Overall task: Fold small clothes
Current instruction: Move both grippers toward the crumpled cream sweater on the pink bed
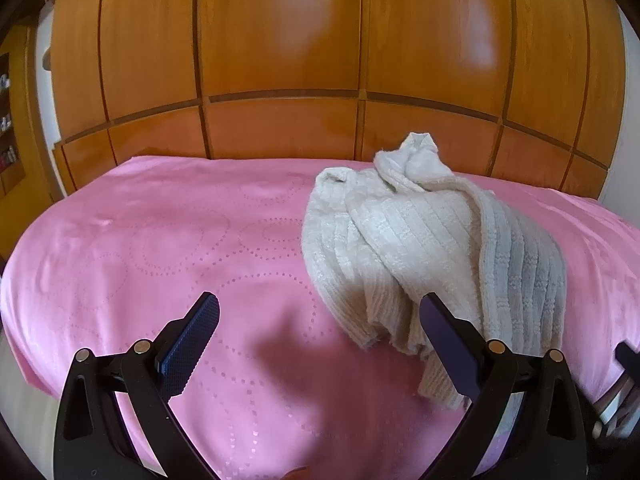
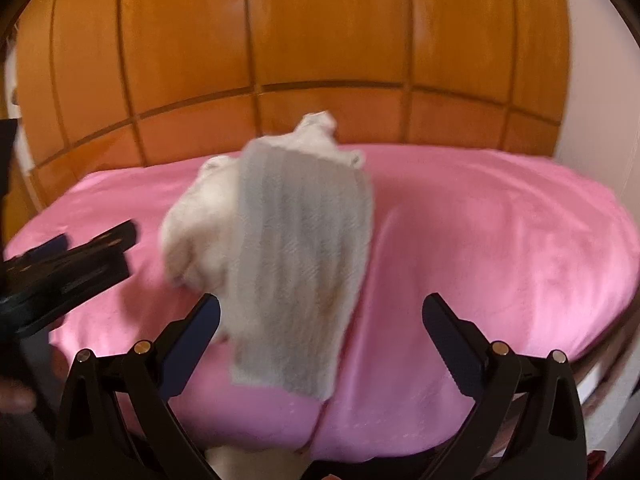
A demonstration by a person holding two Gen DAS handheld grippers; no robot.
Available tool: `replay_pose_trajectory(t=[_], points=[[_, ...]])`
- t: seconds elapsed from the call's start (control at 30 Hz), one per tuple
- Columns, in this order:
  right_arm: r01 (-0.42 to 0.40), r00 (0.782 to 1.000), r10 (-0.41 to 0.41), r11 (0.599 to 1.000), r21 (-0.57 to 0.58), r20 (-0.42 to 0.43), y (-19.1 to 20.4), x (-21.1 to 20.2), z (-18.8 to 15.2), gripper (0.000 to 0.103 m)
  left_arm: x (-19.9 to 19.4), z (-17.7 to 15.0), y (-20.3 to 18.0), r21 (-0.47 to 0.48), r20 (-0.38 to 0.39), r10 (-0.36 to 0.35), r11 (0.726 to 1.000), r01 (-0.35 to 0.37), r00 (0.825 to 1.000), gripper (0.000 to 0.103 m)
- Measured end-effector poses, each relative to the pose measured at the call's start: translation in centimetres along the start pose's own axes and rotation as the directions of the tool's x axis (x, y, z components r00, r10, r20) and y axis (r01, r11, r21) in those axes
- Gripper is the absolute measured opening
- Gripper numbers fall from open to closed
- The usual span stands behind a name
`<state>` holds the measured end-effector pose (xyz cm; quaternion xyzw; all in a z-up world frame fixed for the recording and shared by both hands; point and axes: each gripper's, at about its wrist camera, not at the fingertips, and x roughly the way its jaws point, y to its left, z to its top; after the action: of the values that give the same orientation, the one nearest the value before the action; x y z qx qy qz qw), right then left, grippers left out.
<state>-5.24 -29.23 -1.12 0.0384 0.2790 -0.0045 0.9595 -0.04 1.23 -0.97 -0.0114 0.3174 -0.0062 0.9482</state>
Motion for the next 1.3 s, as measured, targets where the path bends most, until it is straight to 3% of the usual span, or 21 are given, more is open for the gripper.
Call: replay_pose_trajectory(t=[0.2, 0.67, 1.3], points=[[-0.079, 0.996, 0.078, 0.997, -0.024, -0.041, 0.2, -0.2, -0.7, 0.101, -0.2, 0.3, -1.3, 0.009, 0.003, 0.012, 1.0, -0.012, 1.0, 0.099], [-0.05, 0.996, 0.054, 0.997, 0.067, -0.064, -2.2, 1.7, 0.5, 0.101, 0.8, -0.1, -1.7, 0.023, -0.035, 0.018, 1.0, -0.017, 0.999, 0.099], [-0.082, 0.996, 0.081, 0.997, -0.005, -0.042, -0.4, 2.8, 1.7, 0.098, 2.4, -0.5, -1.5, 0.025, -0.081, 0.026, 0.999, -0.024, 0.996, 0.099]])
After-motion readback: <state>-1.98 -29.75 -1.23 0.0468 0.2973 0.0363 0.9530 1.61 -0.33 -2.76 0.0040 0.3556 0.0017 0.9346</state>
